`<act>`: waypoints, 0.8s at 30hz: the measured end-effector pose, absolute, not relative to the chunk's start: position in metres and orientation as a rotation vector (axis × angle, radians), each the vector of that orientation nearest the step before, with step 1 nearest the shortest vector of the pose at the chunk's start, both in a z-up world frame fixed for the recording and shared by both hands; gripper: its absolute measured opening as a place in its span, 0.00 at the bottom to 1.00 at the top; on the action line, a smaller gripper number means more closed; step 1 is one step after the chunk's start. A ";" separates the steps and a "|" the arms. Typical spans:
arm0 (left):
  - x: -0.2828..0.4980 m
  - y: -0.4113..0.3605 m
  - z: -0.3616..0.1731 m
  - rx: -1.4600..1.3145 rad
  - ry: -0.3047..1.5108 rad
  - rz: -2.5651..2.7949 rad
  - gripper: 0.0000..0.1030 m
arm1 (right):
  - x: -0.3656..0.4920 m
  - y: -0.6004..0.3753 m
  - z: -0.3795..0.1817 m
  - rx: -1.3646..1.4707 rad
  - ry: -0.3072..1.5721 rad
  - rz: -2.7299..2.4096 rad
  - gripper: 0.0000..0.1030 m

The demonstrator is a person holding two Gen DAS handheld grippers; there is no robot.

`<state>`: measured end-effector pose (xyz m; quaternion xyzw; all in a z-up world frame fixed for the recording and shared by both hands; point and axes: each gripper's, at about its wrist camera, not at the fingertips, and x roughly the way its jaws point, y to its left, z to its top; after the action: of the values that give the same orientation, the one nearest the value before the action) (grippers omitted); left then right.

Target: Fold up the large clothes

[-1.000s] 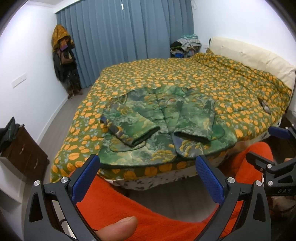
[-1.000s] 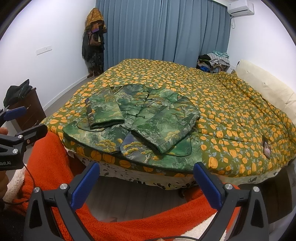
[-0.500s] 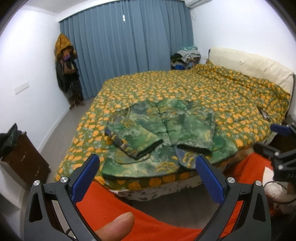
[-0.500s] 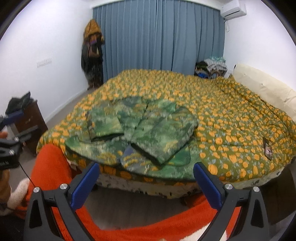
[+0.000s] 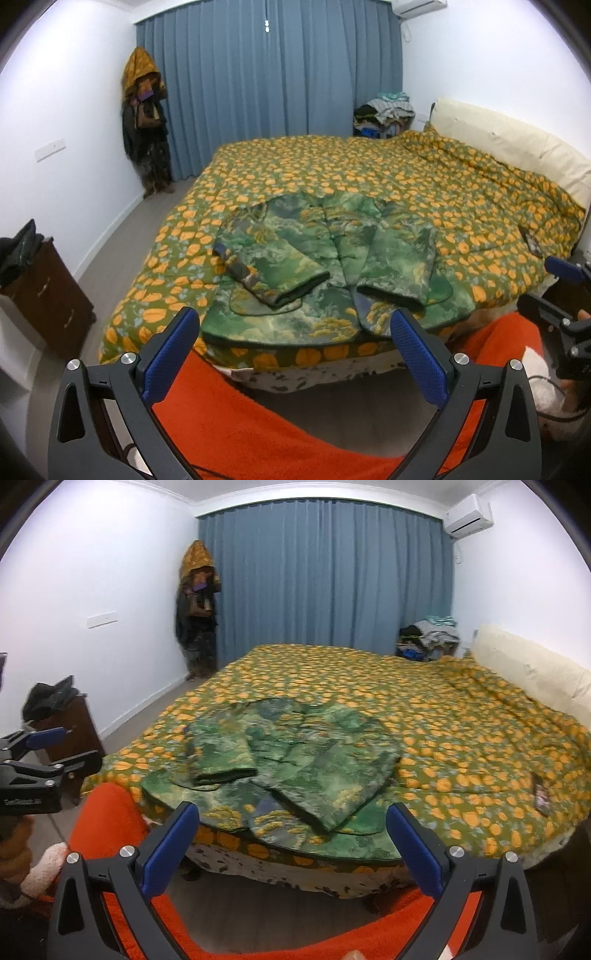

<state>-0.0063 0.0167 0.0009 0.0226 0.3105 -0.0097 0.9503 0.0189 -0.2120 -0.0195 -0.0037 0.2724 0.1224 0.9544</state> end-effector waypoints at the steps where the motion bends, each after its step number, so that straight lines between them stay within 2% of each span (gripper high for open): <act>1: -0.007 0.016 0.001 0.048 0.628 -0.021 1.00 | 0.019 -0.211 -0.021 -0.014 0.560 0.250 1.00; 24: -0.011 0.006 0.000 0.070 0.639 -0.051 1.00 | 0.020 -0.198 -0.034 -0.067 0.633 0.245 1.00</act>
<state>-0.0115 0.0056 0.0002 0.0342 0.3139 -0.0248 0.9485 0.0198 -0.1978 -0.0340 -0.0329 0.3102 0.1204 0.9425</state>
